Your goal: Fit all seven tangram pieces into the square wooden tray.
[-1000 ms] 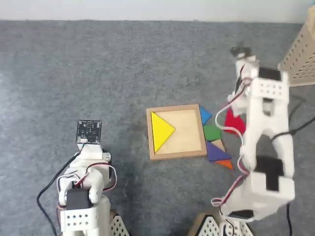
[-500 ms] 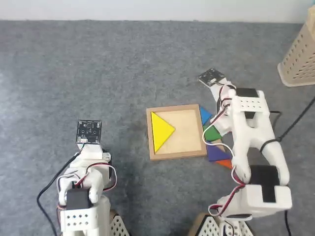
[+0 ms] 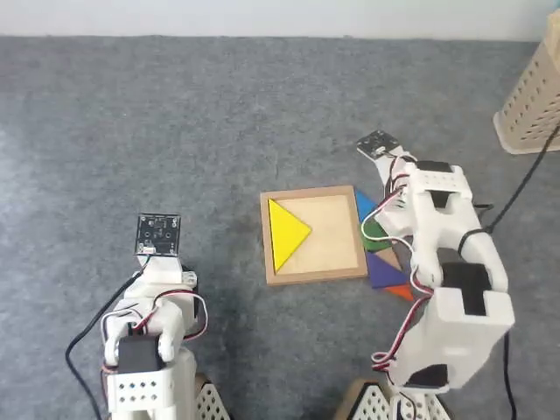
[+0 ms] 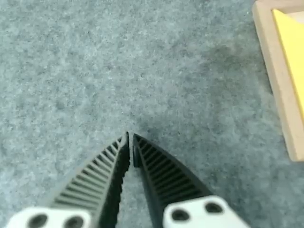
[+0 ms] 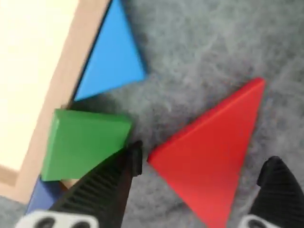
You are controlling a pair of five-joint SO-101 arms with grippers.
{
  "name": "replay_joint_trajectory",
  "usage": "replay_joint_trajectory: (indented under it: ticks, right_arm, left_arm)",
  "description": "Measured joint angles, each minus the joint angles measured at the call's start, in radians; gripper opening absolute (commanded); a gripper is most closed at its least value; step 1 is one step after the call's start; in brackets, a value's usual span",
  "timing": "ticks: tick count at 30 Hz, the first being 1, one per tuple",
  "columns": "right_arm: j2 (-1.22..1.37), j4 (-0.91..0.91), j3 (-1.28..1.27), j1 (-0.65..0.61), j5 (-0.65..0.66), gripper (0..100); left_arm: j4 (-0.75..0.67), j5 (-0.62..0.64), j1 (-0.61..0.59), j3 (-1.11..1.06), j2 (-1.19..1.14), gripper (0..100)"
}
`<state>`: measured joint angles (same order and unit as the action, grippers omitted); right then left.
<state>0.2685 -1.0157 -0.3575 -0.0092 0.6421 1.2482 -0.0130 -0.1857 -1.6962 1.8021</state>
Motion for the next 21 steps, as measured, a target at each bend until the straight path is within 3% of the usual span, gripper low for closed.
replay_joint_trajectory:
  ticks: [8,15,21]
  right_arm:
    - [0.028,-0.002,0.029,0.0,0.002,36.6]
    - [0.031,-0.002,0.029,0.005,0.002,18.4]
    - [0.031,-0.002,0.041,0.017,-0.037,16.9]
  left_arm:
    - [0.0,0.0,-0.002,0.0,0.0,1]
    - [0.0,0.0,-0.002,0.0,0.0,1]
    - [0.0,0.0,-0.002,0.0,0.0,1]
